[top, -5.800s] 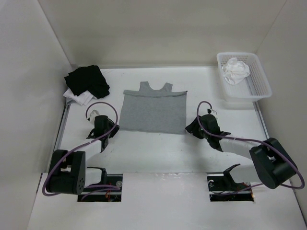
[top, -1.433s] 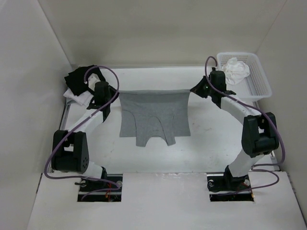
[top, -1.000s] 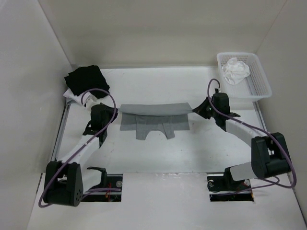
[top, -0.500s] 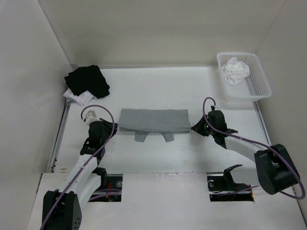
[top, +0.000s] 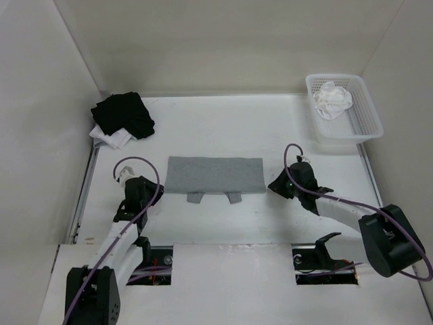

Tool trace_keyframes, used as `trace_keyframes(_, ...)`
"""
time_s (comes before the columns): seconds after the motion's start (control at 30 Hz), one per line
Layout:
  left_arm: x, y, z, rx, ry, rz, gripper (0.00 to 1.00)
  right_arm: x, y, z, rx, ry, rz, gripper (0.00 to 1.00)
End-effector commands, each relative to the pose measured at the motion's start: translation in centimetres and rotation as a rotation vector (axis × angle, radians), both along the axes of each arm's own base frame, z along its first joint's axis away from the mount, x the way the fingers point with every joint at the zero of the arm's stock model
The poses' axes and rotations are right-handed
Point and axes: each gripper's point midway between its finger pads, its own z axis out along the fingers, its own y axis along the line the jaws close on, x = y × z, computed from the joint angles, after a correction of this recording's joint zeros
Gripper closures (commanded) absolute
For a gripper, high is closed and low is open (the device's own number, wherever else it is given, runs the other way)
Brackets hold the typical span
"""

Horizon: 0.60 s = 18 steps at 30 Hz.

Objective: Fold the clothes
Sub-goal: Fold the tank top

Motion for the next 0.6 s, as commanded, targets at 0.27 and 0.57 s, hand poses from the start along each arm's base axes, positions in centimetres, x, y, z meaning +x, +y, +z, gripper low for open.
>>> trace_keyframes(0.27,2.9,-5.5,11.4,-0.062,-0.29,-0.122,0.75,0.9,2.5,9.2,0.012,-0.237,0.047,0.83)
trace_keyframes(0.57,4.6,-19.0,5.7,-0.08,-0.188,-0.389,0.78,3.7,8.3,6.5,0.112,-0.196,0.146,0.97)
